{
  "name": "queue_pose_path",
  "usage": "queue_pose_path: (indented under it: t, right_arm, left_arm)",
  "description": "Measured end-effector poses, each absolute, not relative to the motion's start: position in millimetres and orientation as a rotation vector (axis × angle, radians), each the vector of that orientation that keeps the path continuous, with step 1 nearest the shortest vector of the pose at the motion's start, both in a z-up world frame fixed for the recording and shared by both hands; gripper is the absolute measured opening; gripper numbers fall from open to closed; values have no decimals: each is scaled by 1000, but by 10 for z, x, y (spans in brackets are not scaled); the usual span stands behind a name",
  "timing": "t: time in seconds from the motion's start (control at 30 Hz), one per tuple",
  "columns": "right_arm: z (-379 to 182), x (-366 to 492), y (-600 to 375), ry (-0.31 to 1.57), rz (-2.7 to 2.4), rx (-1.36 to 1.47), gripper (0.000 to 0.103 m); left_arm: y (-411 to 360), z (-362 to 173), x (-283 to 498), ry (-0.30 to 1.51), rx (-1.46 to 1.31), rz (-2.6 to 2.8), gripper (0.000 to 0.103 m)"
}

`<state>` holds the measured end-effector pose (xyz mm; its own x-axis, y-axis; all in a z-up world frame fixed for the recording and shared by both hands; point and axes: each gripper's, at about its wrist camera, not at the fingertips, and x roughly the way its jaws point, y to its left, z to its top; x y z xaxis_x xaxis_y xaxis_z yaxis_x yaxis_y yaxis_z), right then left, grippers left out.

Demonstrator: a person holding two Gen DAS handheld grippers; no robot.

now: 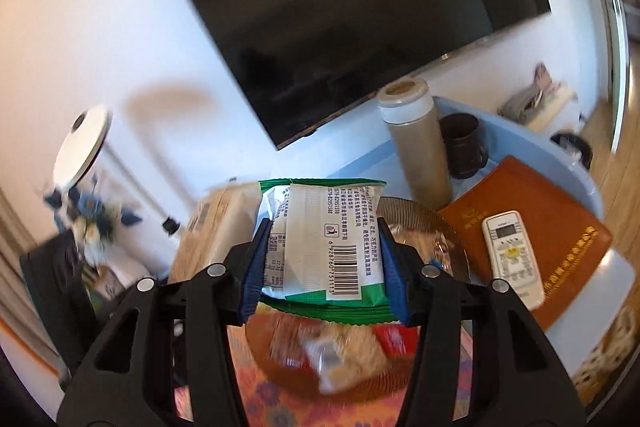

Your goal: Organize snacks

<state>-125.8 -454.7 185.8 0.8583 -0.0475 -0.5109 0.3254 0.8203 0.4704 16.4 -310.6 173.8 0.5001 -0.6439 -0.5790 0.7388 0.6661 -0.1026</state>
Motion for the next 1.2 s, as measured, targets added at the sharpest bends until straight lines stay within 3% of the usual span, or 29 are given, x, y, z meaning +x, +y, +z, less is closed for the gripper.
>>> queue_pose_path:
  t: [0.07,0.1,0.13,0.2,0.6,1.03,1.2]
  right_arm:
    - [1783,-1130,-4629,538,-202,609,57]
    - [1725,-1101,-4663,551,-206,634,74]
    - [1683,-1113,-4683,550,-206,656,79]
    - [1634,-1170,-4705,555,-188,685,79]
    - [1737,-1556,-4380,553,-143,690,79]
    - [1741,-1852,-3719,593,-79,618,79]
    - [1711,-1729,-3162,632,2,519,86]
  left_arm:
    - [-3188,1694,231,627,175,-844,78]
    - [-3214,1667,264,627,177,-848,80]
    - [-3246,1638,302,633,175,-857,81]
    - [-3264,1626,303,641,163,-852,88]
    - [-2605,1733,195,624,111,-817,89]
    - [-1397,1763,-180,598,10,-710,93]
    - [-1024,1662,-342,603,-42,-655,93]
